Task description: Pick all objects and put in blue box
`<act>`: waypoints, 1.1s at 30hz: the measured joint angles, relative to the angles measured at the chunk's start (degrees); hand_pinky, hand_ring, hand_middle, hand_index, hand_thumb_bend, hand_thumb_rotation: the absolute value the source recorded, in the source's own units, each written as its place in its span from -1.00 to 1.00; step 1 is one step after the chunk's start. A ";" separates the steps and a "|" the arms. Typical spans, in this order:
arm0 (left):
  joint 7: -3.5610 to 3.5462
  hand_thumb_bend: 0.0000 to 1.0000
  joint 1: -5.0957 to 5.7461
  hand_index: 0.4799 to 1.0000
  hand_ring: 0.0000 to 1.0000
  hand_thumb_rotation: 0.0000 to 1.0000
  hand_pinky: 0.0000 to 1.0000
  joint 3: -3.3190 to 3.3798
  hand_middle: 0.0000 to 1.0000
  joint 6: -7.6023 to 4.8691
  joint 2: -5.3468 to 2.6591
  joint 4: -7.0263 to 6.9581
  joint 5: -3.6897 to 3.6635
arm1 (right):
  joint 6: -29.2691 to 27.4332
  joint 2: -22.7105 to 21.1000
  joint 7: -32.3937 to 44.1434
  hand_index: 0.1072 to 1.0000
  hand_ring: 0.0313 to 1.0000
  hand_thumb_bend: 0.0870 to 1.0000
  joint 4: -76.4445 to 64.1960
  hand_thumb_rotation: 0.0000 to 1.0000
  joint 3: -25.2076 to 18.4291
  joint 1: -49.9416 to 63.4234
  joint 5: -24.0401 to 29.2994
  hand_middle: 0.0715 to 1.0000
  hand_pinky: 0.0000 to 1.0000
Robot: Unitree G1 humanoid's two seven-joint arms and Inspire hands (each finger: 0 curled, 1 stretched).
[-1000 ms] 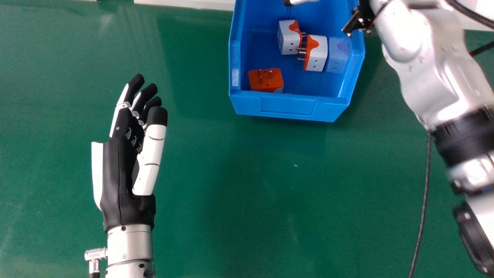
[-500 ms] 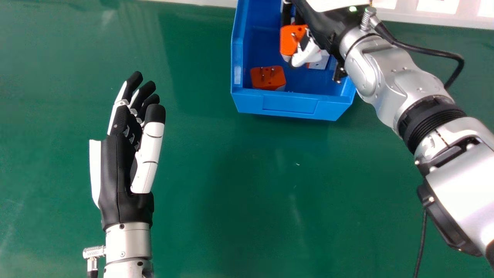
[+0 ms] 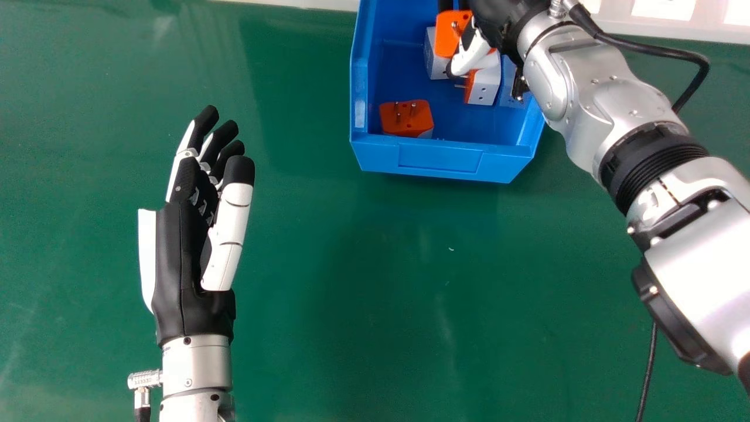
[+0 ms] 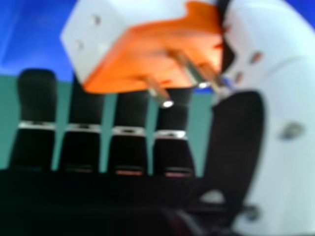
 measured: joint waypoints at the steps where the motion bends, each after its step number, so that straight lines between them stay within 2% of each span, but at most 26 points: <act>1: 0.02 0.48 0.00 0.59 0.72 0.56 0.63 0.01 0.75 0.00 -0.03 0.00 0.00 | -0.11 -0.11 -0.78 0.45 0.40 0.44 -0.06 -0.45 0.09 0.00 -0.02 0.45 0.31; 2: 0.03 0.48 0.00 0.59 0.72 0.56 0.63 0.00 0.75 0.00 -0.10 0.00 0.00 | -0.21 -0.23 -1.55 0.45 0.40 0.44 -0.10 -0.45 0.27 0.00 -0.03 0.45 0.31; 3: 0.04 0.48 -0.01 0.59 0.72 0.56 0.63 0.00 0.76 0.00 -0.16 0.00 0.01 | -0.32 -0.33 -2.15 0.56 0.52 0.55 -0.11 -0.29 0.40 0.00 -0.03 0.56 0.45; 5: 0.05 0.48 -0.04 0.59 0.72 0.56 0.63 0.00 0.76 0.00 -0.21 0.00 0.01 | -0.38 -0.44 -2.83 0.56 0.52 0.55 -0.12 -0.29 0.60 0.00 -0.06 0.56 0.45; 6: 0.05 0.49 -0.04 0.59 0.72 0.56 0.63 0.01 0.76 0.00 -0.21 0.00 0.01 | -0.37 -0.46 -2.89 0.65 0.62 0.64 -0.11 -0.16 0.74 0.00 -0.10 0.65 0.56; 7: 0.04 0.49 -0.04 0.59 0.72 0.56 0.63 0.01 0.76 0.00 -0.21 0.00 0.01 | -0.35 -0.46 -2.89 0.65 0.62 0.64 -0.11 -0.16 0.84 0.00 -0.11 0.65 0.56; 8: 0.01 0.49 -0.04 0.59 0.72 0.56 0.63 0.02 0.76 0.00 -0.20 0.00 0.01 | -0.29 -0.46 -2.89 0.72 0.69 0.72 -0.11 -0.05 1.08 0.00 -0.15 0.72 0.65; 10: -0.05 0.49 -0.04 0.59 0.72 0.56 0.63 0.04 0.76 0.00 -0.20 0.00 0.01 | -0.25 -0.46 -2.89 0.72 0.69 0.72 -0.11 -0.05 1.25 0.00 -0.17 0.72 0.65; 11: -0.06 0.49 -0.04 0.59 0.72 0.56 0.63 0.05 0.76 0.01 -0.20 0.00 0.00 | -0.22 -0.46 -2.89 0.78 0.76 0.77 -0.11 0.03 1.41 0.00 -0.17 0.77 0.72; 13: -0.07 0.49 -0.04 0.59 0.72 0.56 0.63 0.04 0.76 0.03 -0.22 0.00 0.01 | -0.20 -0.46 -2.87 0.78 0.76 0.77 -0.11 0.03 1.59 0.00 -0.17 0.77 0.72; 17: -0.06 0.50 -0.04 0.59 0.72 0.56 0.62 0.00 0.76 0.11 -0.29 -0.03 0.03 | -0.30 -0.70 -2.81 0.86 0.84 0.86 -0.48 0.16 1.52 0.02 0.06 0.86 0.82; 21: -0.09 0.50 -0.01 0.59 0.72 0.56 0.63 -0.24 0.76 0.14 -0.32 -0.07 0.03 | -1.71 -2.45 -3.03 0.89 0.88 0.89 -5.33 0.20 -0.17 0.79 1.59 0.88 0.86; 25: -0.07 0.50 0.39 0.59 0.72 0.56 0.63 -0.39 0.76 0.12 -0.34 -0.29 0.02 | -5.20 -5.47 -6.65 0.93 0.92 0.93 -19.16 0.29 -5.40 9.06 5.90 0.93 0.91; 28: -0.06 0.50 0.99 0.59 0.72 0.56 0.63 -0.41 0.76 0.12 -0.35 -0.29 0.02 | -12.35 -5.87 -11.75 0.94 0.94 0.94 -30.76 0.34 -10.39 21.64 10.92 0.94 0.93; 30: -0.05 0.50 1.26 0.59 0.72 0.56 0.63 -0.50 0.76 0.07 -0.35 -0.37 0.02 | -17.91 -4.79 -14.25 0.94 0.94 0.94 -36.02 0.34 -13.61 30.81 15.49 0.94 0.93; 31: -0.02 0.50 1.39 0.59 0.71 0.56 0.63 -0.53 0.76 0.07 -0.35 -0.42 0.00 | -21.04 -3.34 -15.08 0.95 0.95 0.94 -37.91 0.41 -15.26 35.58 18.75 0.95 0.94; 33: -0.03 0.50 1.56 0.59 0.71 0.56 0.63 -0.82 0.76 0.06 -0.34 -0.50 0.01 | -25.77 0.21 -14.48 0.95 0.95 0.94 -40.91 0.41 -17.11 44.72 25.64 0.95 0.94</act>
